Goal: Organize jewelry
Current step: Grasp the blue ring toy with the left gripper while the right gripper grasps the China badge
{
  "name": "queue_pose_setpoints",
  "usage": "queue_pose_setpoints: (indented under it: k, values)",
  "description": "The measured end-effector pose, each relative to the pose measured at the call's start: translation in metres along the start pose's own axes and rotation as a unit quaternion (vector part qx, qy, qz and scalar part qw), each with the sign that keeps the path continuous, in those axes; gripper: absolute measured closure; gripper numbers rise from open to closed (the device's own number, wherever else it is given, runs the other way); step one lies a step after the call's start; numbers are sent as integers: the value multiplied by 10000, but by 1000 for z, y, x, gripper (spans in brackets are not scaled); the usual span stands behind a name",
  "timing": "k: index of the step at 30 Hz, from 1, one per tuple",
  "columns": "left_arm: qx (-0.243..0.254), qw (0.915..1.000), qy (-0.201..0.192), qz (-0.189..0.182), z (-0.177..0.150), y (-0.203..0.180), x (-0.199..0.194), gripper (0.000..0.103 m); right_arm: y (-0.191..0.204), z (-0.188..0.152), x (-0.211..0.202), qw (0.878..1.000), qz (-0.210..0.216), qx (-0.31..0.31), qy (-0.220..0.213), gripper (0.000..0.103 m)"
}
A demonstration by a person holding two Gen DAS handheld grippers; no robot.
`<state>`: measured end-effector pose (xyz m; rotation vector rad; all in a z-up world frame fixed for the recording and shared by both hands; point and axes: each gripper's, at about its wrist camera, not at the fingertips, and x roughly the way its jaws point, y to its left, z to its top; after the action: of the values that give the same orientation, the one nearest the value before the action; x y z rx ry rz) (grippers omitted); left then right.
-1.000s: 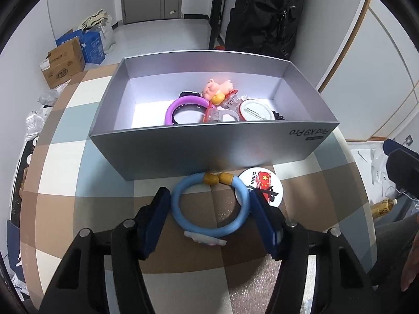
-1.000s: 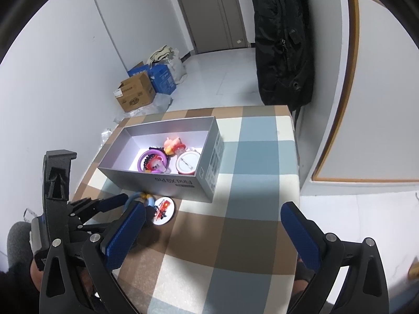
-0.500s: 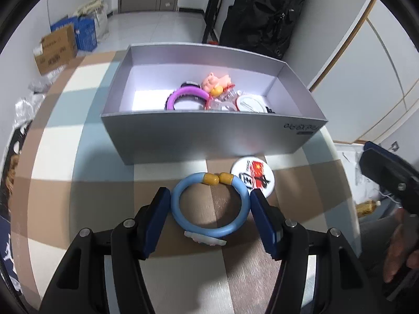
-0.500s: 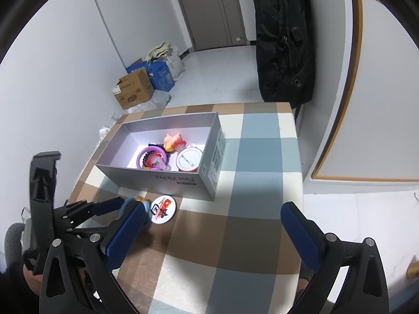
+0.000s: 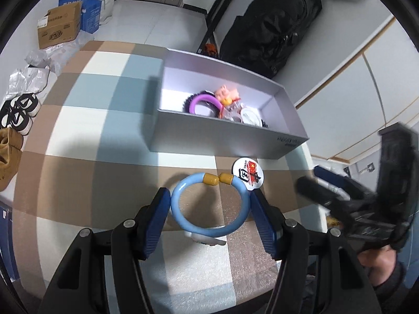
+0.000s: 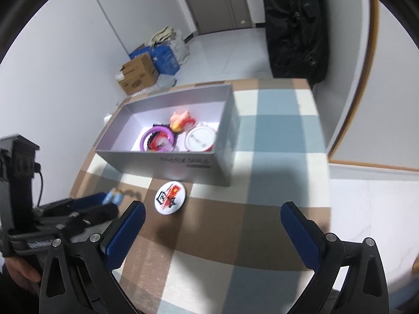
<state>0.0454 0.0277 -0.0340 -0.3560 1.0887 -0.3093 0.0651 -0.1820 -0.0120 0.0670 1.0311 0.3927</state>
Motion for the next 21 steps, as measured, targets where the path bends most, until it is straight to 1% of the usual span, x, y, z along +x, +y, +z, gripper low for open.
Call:
queue_pose_setpoints:
  k: [6,9,13,16,18,19,21]
  values:
    - [-225,9995,-184,-118,4,12,-14,45,18,1,22,9994,-56,-211,265,0]
    - [-323,9989,-283,-167,5,17,-19,45,24,2,32,9991,3,-251,346,1]
    - [-421,9983,-351,-205,7,26,-23,45,41,3,41,9983,-86,-464,342,1]
    - [-369,9985,-390,-139,7,30,-26,45,51,3,47,9973,-228,-605,357,4]
    - [-408,9983,-368,-184,6,32,-25,45,56,2,53,9965,-349,-663,361,5]
    - [-429,9982,-352,-223,7,33,-25,45,57,2,55,9963,-368,-683,380,10]
    - [-451,9980,-347,-258,7,35,-26,45,60,0,58,9952,-491,-769,352,13]
